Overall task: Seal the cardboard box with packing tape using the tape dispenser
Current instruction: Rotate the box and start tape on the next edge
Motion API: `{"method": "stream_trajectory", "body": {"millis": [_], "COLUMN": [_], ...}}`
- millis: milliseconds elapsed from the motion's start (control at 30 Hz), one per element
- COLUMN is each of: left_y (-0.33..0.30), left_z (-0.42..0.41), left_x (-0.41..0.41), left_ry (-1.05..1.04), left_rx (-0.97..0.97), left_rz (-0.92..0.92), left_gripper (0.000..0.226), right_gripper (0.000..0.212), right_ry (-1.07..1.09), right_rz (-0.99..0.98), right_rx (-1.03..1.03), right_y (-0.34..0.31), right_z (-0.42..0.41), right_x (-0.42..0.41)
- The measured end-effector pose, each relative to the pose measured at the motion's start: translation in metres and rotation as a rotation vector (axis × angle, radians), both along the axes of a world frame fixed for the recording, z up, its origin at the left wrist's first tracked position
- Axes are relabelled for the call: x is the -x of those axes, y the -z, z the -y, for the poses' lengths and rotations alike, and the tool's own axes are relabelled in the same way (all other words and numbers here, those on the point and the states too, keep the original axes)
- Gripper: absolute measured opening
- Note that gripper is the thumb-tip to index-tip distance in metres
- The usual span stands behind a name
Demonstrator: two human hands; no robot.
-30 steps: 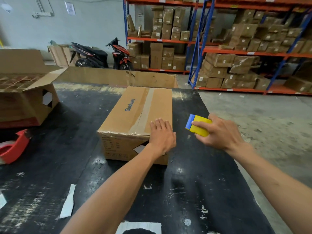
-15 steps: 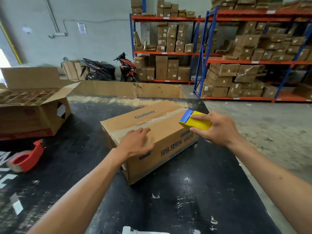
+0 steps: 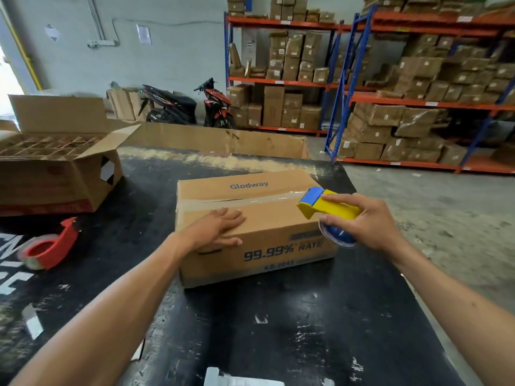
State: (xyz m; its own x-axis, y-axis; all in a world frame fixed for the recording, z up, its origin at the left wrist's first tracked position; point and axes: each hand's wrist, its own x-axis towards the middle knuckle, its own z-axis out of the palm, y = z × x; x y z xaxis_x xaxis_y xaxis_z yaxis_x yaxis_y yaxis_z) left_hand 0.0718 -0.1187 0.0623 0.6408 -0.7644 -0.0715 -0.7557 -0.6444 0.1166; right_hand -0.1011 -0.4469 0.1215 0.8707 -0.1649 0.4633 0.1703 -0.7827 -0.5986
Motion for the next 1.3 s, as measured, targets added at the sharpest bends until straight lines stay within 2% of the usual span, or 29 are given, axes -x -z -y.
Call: {"method": "stream_trajectory", "body": {"millis": [67, 167, 267, 333, 467, 567, 667, 767, 867, 967, 1033, 1100, 1133, 1200, 1267, 1300], "left_y": [-0.006, -0.014, -0.013, -0.007, 0.013, 0.022, 0.013, 0.006, -0.002, -0.024, -0.046, -0.067, -0.075, -0.074, -0.055, -0.042], "left_z": [-0.012, 0.004, 0.051, 0.087, 0.13, 0.129, 0.114, 0.085, 0.046, 0.024, 0.026, 0.042, 0.055, 0.092, 0.134, 0.152], "left_x": [-0.006, -0.001, 0.016, 0.021, 0.018, 0.011, 0.008, 0.002, -0.018, -0.042, -0.046, -0.032, -0.018, 0.017, 0.055, 0.067], "left_ry": [-0.005, -0.029, -0.107, -0.162, -0.187, -0.111, -0.016, 0.097, 0.149, 0.118, 0.043, -0.031, -0.067, -0.129, -0.221, -0.286], "left_rx": [0.02, 0.012, 0.034, 0.059, -0.02, -0.065, -0.077, -0.037, 0.009, -0.187, -0.353, -0.43, -0.431, -0.36, -0.187, -0.098], "left_rz": [-0.045, 0.125, 0.169, 0.153, 0.146, 0.209, 0.23, 0.137, -0.109, -0.203, -0.235, -0.297, -0.321, -0.249, -0.187, -0.215], "left_gripper": [0.074, 0.08, 0.111, 0.12, 0.115, 0.101, 0.096, 0.093, 0.094, 0.104, 0.101, 0.096, 0.098, 0.122, 0.131, 0.132], "right_gripper": [0.044, 0.044, 0.045, 0.046, 0.045, 0.044, 0.043, 0.042, 0.04, 0.04, 0.04, 0.041, 0.041, 0.044, 0.043, 0.043], "right_ry": [0.014, 0.03, 0.043, 0.045, 0.072, 0.084, 0.103, 0.126, 0.128, 0.107, 0.092, 0.079, 0.071, 0.07, 0.108, 0.136], "right_rz": [-0.002, -0.005, -0.022, -0.033, -0.036, -0.028, -0.038, -0.032, -0.03, -0.035, -0.044, -0.042, -0.041, -0.033, -0.001, 0.01], "right_rx": [-0.013, -0.047, -0.064, -0.061, -0.077, -0.108, -0.162, -0.231, -0.289, -0.306, -0.3, -0.301, -0.305, -0.3, -0.298, -0.288], "right_y": [-0.001, 0.001, 0.0, -0.002, -0.002, 0.0, 0.001, 0.002, 0.001, 0.0, 0.001, 0.001, 0.001, 0.001, 0.001, 0.002], "right_z": [0.002, 0.003, 0.001, 0.0, -0.001, 0.001, 0.005, 0.008, 0.007, 0.003, -0.001, -0.003, -0.005, -0.008, -0.007, -0.006], "right_x": [0.002, 0.003, 0.004, 0.005, 0.012, 0.02, 0.024, 0.023, 0.021, 0.019, 0.018, 0.014, 0.011, 0.006, 0.001, -0.002]}}
